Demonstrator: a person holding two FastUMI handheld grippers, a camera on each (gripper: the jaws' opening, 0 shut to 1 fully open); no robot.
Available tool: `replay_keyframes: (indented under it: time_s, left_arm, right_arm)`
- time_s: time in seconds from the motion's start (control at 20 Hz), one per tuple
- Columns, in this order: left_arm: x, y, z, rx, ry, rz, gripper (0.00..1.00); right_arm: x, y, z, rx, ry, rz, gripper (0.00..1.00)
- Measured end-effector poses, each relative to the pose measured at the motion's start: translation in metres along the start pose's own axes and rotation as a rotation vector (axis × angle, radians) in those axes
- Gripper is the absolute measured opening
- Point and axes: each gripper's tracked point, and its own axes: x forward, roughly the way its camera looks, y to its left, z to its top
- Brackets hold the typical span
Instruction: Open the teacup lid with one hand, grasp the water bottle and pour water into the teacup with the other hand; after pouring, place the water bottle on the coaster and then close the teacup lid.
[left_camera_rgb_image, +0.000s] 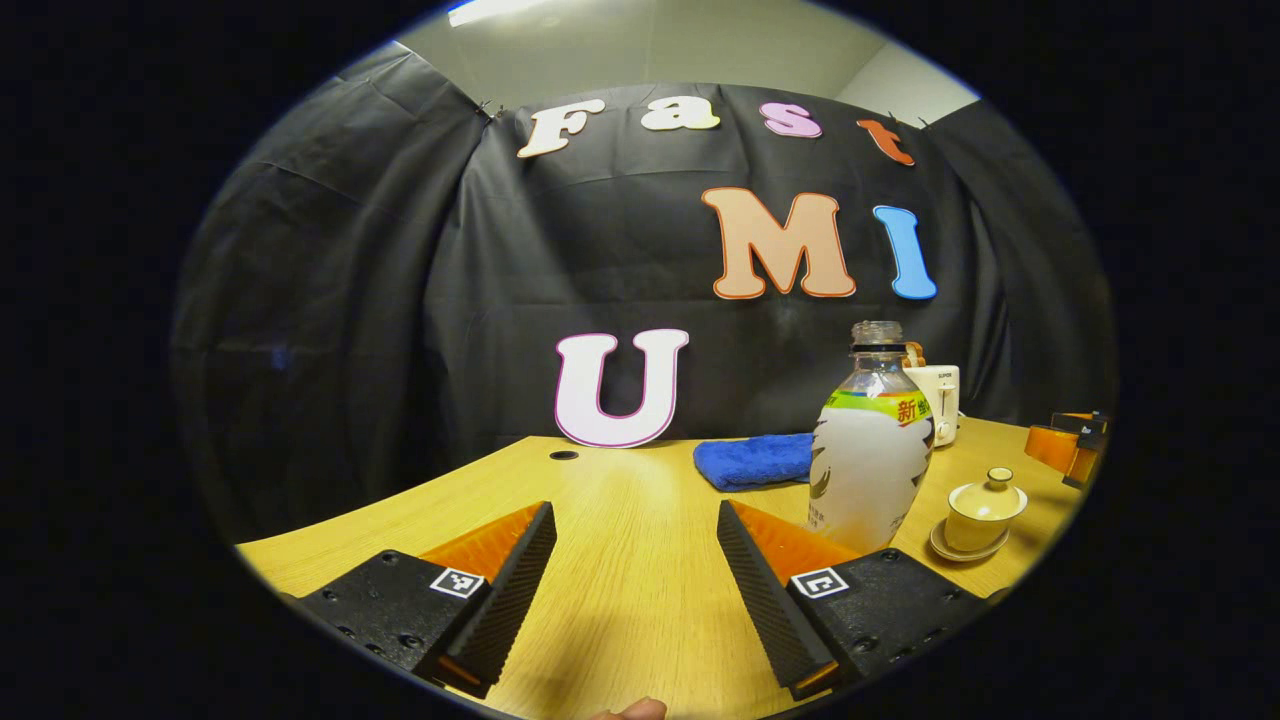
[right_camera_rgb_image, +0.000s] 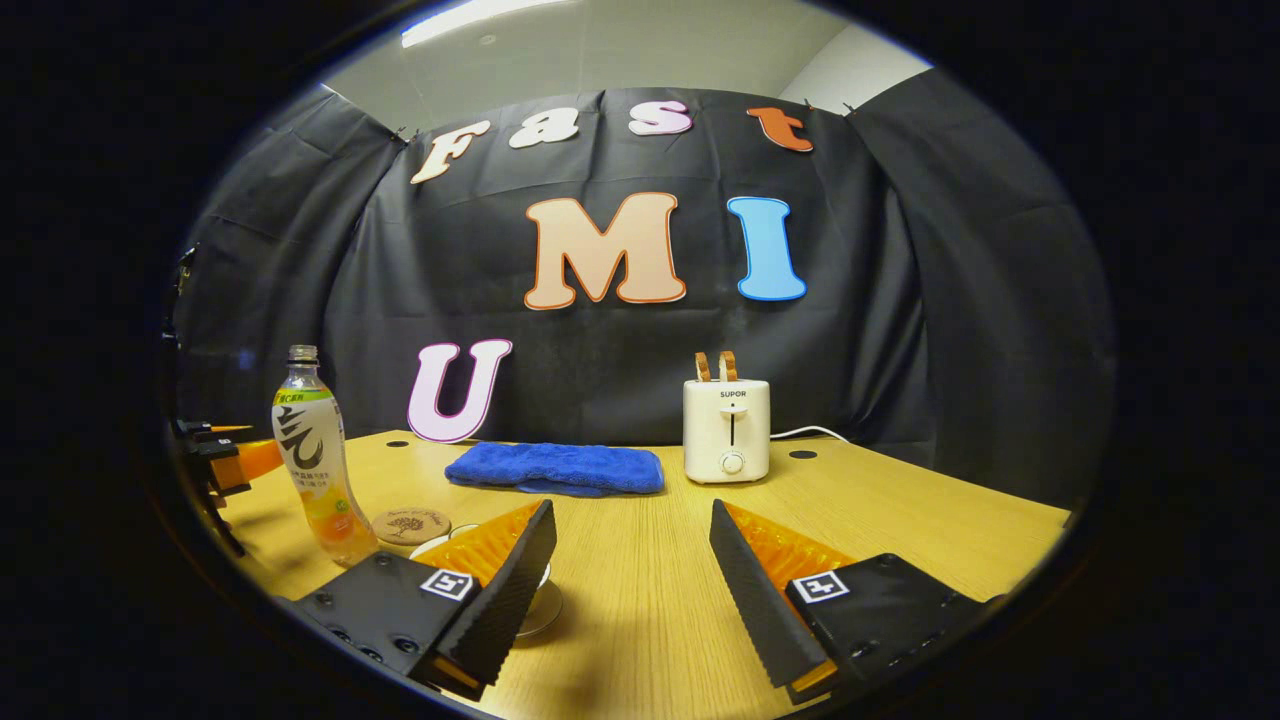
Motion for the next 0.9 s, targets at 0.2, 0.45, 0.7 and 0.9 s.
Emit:
replay_keyframes:
  time_s: [0.2,0.45,0.7,0.9]
  left_arm:
    - [-0.0002,-0.0003,0.0004,0.0,0.0,0.0,0.95]
    - [0.0001,0.0002,-0.0004,0.0,0.0,0.0,0.95]
    - [-0.0002,0.0003,0.0005,-0.001,0.001,0.0,0.95]
    - [-0.0003,0.0005,0.0001,0.0,0.0,0.0,0.95]
  right_arm:
    - [0.0013,0.0006,-0.0001,0.0,0.001,0.003,0.99]
    - [0.0009,0.0024,-0.0001,0.0,0.0,0.015,0.98]
    - [0.001,0.0074,-0.0002,0.001,0.002,0.039,0.98]
    - [0.0015,0.0069,0.0002,0.002,0.002,0.045,0.98]
